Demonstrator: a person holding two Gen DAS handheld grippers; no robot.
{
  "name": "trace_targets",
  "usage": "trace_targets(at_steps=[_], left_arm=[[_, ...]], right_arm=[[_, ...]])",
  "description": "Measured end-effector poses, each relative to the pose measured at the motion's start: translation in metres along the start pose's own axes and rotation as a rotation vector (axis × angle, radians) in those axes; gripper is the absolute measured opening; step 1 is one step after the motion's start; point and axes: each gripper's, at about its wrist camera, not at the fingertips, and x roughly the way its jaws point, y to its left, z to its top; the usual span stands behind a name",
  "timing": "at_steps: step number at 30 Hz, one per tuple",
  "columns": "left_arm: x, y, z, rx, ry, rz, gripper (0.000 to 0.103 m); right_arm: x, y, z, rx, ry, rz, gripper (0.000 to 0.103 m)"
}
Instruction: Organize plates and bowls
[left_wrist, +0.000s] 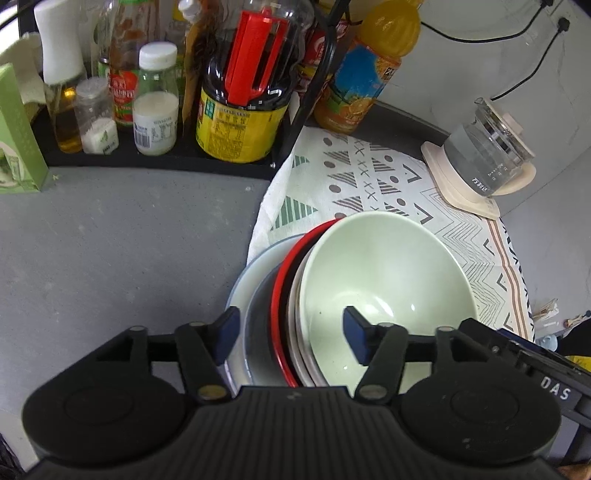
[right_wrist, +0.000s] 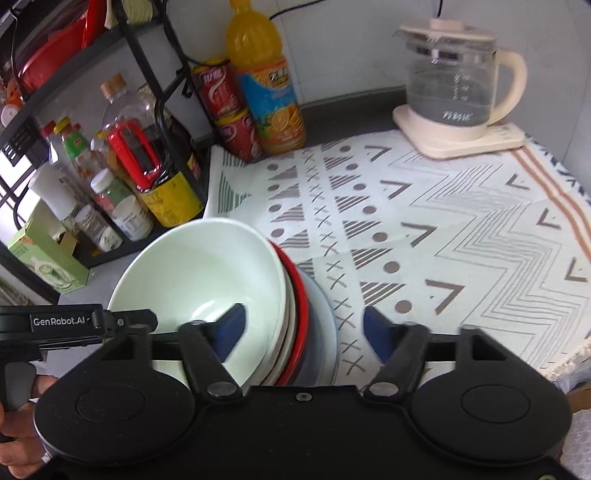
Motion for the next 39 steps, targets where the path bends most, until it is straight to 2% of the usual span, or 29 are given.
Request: trace_targets(at_steps=[1, 3, 7, 9, 13, 18, 29, 32, 35, 39], left_arm=[[-0.003, -0.001, 0.000, 0.008, -0.007, -0.001, 0.072], [-0.009, -0.002, -0.001, 0.027, -0.020, 0.003, 0.077], [-0.020, -0.004, -0.005, 0.057, -0.038, -0.003, 0.082], [-0.026, -0.005, -0.008, 0.073, -0.047, -0.012, 0.087], [-0.036, -0.012, -0.014, 0.117, -0.072, -0.023, 0.093], [-0.049, -0.020, -0.022, 0.132, -0.088, -0.043, 0.102], [-0.085, -0.039, -0.053, 0.167, -0.140, -0.086, 0.103], [-0.101, -0.046, -0.067, 0.187, -0.171, -0.068, 0.103], [-0.117, -0.047, -0.081, 0.175, -0.161, -0.078, 0.103], [-0.138, -0.052, -0.103, 0.223, -0.185, -0.069, 0.102]], right_arm=[[-0.003, 0.000, 0.000, 0.001, -0.008, -0.005, 0.078], [-0.008, 0.000, -0.001, 0.014, -0.023, -0.015, 0.084], [-0.021, 0.002, -0.005, 0.035, -0.060, -0.035, 0.094], [-0.029, 0.002, -0.008, 0.049, -0.083, -0.050, 0.098], [-0.046, -0.001, -0.016, 0.082, -0.117, -0.067, 0.103], [-0.067, -0.007, -0.028, 0.105, -0.153, -0.088, 0.103], [-0.116, -0.025, -0.060, 0.127, -0.235, -0.153, 0.103], [-0.134, -0.031, -0.069, 0.125, -0.264, -0.161, 0.103], [-0.151, -0.036, -0.080, 0.127, -0.281, -0.166, 0.103], [-0.176, -0.041, -0.100, 0.152, -0.280, -0.166, 0.103]])
